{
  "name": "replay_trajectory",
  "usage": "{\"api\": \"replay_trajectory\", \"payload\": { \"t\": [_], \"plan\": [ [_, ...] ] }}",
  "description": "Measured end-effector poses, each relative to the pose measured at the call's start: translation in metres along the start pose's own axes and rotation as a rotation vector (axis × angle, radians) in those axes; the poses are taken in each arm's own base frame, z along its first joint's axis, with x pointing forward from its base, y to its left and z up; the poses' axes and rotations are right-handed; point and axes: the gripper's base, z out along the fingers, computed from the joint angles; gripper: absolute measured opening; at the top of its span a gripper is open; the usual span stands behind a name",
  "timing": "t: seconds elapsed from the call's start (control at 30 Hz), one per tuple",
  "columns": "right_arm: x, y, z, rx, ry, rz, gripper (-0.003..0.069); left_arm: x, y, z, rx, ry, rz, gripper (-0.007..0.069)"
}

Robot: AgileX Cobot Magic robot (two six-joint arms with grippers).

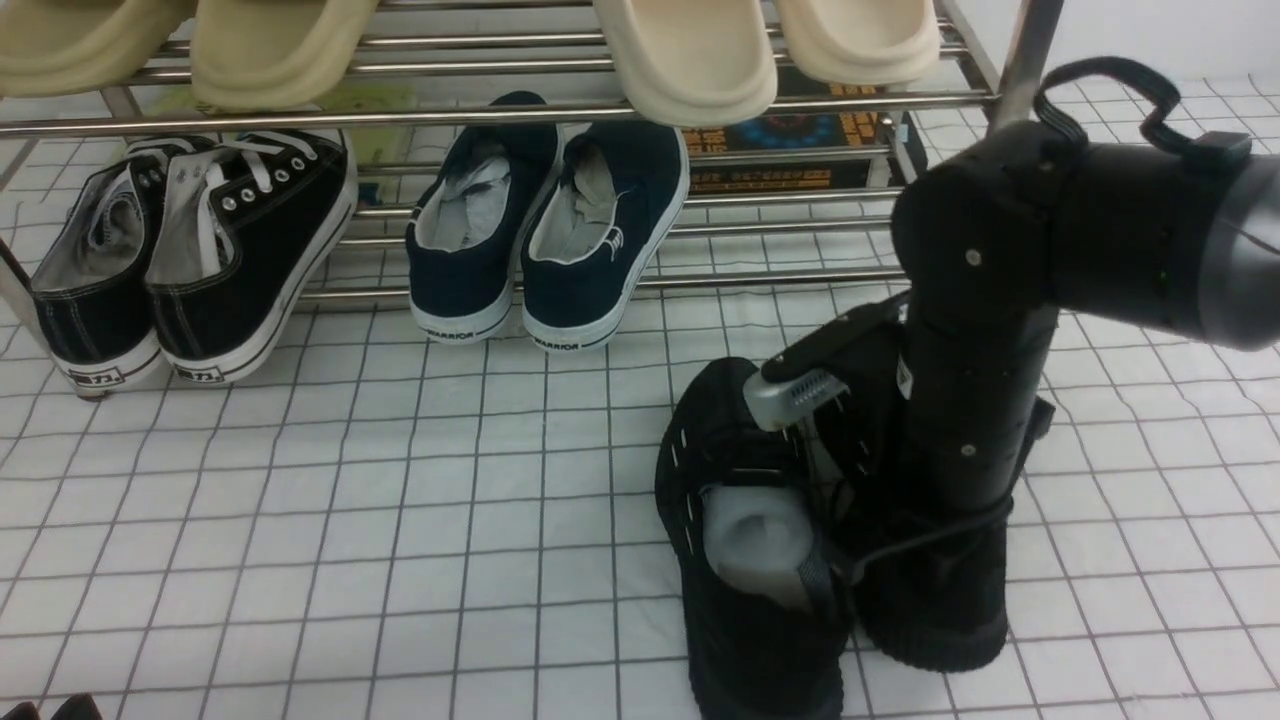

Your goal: Take the shoes off the shelf with your hand from the white checkered tablecloth.

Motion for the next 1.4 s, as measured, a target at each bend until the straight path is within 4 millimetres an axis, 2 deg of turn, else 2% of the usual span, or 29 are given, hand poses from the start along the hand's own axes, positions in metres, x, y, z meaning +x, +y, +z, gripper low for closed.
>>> {"api": "replay_trajectory", "payload": {
  "t": [0.17,0.27,0.37,0.4,0.47,0.5,0.53,0.57,0.63,0.77,0.8,0.83,0.9,0.97,1.0,1.03,1.07,1.1,1.17,1.2,1.23,1.27,1.3,1.33,1.4],
  "plan": [
    [0.005,0.001,0.008,-0.018,0.024,0.008,0.0013,0.000,0.000,0.000,0.000,0.000,0.000,0.0239],
    [0.004,0.001,0.008,-0.021,0.023,0.010,0.0039,0.000,0.000,0.000,0.000,0.000,0.000,0.0239],
    [0.005,0.002,0.008,-0.029,0.027,0.015,0.0114,0.000,0.000,0.000,0.000,0.000,0.000,0.0239],
    [0.005,0.002,0.007,-0.032,0.027,0.024,0.0172,0.000,0.000,0.000,0.000,0.000,0.000,0.0239],
    [0.005,0.002,0.006,-0.032,0.023,0.030,0.0219,0.000,0.000,0.000,0.000,0.000,0.000,0.0239],
    [0.007,0.003,0.002,-0.032,0.013,0.042,0.0298,0.000,0.000,0.000,0.000,0.000,0.000,0.0239],
    [0.007,0.003,0.001,-0.033,0.009,0.043,0.0318,0.000,0.000,0.000,0.000,0.000,0.000,0.0239],
    [0.010,0.003,-0.008,-0.034,-0.015,0.045,0.0399,0.000,0.000,0.000,0.000,0.000,0.000,0.0239],
    [0.014,0.003,-0.019,-0.037,-0.049,0.043,0.0461,0.000,0.000,0.000,0.000,0.000,0.000,0.0239],
    [0.035,0.004,-0.062,-0.045,-0.177,0.021,0.0499,0.000,0.000,0.000,0.000,0.000,0.000,0.0239],
    [0.037,0.004,-0.064,-0.045,-0.185,0.018,0.0498,0.000,0.000,0.000,0.000,0.000,0.000,0.0239],
    [0.052,0.005,-0.088,-0.049,-0.258,0.009,0.0481,0.000,0.000,0.000,0.000,0.000,0.000,0.0239],
    [0.070,0.005,-0.110,-0.053,-0.335,0.003,0.0444,0.000,0.000,0.000,0.000,0.000,0.000,0.0239],
    [0.096,0.005,-0.135,-0.058,-0.426,-0.006,0.0374,0.000,0.000,0.000,0.000,0.000,0.000,0.0239],
    [0.104,0.005,-0.140,-0.059,-0.448,-0.007,0.0343,0.000,0.000,0.000,0.000,0.000,0.000,0.0239],
    [0.107,0.005,-0.143,-0.060,-0.459,-0.008,0.0343,0.000,0.000,0.000,0.000,0.000,0.000,0.0239],
    [0.132,0.004,-0.156,-0.063,-0.524,-0.012,0.0263,0.000,0.000,0.000,0.000,0.000,0.000,0.0239],
    [0.132,0.004,-0.155,-0.063,-0.520,-0.012,0.0253,0.000,0.000,0.000,0.000,0.000,0.000,0.0239],
    [0.177,0.002,-0.166,-0.064,-0.605,-0.027,0.0127,0.000,0.000,0.000,0.000,0.000,0.000,0.0239],
    [0.194,0.002,-0.166,-0.063,-0.632,-0.034,0.0081,0.000,0.000,0.000,0.000,0.000,0.000,0.0239],
    [0.197,0.001,-0.165,-0.063,-0.637,-0.035,0.0072,0.000,0.000,0.000,0.000,0.000,0.000,0.0239],
    [0.224,0.000,-0.160,-0.062,-0.679,-0.041,0.0009,0.000,0.000,0.000,0.000,0.000,0.000,0.0239],
    [0.237,-0.001,-0.154,-0.065,-0.735,-0.042,-0.0010,0.000,0.000,0.000,0.000,0.000,0.000,0.0239],
    [0.240,-0.001,-0.152,-0.065,-0.738,-0.042,-0.0010,0.000,0.000,0.000,0.000,0.000,0.000,0.0239],
    [0.263,-0.004,-0.130,-0.077,-0.957,-0.036,-0.0016,0.000,0.000,0.000,0.000,0.000,0.000,0.0239]
  ]
}}
